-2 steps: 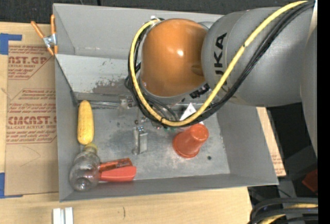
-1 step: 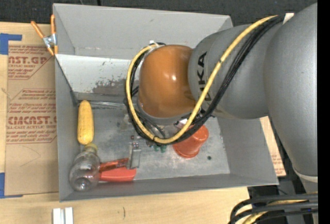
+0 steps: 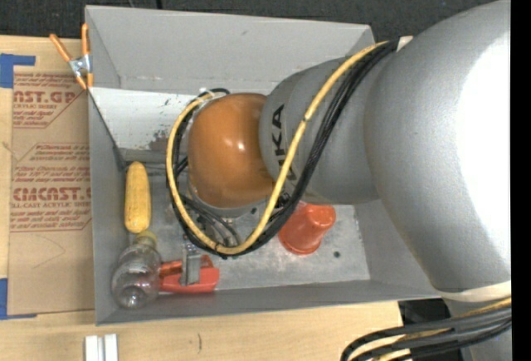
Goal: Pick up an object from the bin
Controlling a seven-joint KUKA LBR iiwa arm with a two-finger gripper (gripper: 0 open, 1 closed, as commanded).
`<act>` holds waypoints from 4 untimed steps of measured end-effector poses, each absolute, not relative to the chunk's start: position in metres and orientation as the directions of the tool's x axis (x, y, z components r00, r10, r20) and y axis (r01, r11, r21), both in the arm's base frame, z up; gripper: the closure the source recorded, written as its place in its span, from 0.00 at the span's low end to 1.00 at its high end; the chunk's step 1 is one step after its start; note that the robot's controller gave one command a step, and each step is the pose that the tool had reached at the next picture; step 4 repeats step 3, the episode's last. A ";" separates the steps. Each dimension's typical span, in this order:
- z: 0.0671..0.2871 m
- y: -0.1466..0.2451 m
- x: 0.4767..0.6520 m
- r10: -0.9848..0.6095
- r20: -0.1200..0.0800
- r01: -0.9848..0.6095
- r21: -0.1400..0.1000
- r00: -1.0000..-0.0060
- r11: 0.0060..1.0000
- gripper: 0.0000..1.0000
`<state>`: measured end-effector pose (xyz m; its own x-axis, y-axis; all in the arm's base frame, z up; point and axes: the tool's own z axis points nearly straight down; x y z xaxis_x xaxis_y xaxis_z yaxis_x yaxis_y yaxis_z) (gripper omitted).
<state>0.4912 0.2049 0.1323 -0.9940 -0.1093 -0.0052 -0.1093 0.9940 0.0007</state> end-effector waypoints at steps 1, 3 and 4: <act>0.100 0.212 0.484 -0.305 -0.008 -0.305 0.007 -0.952 0.952 0.00; 0.095 0.165 0.485 -0.346 -0.004 -0.346 0.001 -0.938 0.938 0.00; 0.095 0.165 0.485 -0.346 -0.004 -0.346 0.001 -0.938 0.938 0.00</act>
Offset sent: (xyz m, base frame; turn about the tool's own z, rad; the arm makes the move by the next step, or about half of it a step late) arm -0.0050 -0.0622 -0.0378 -0.2030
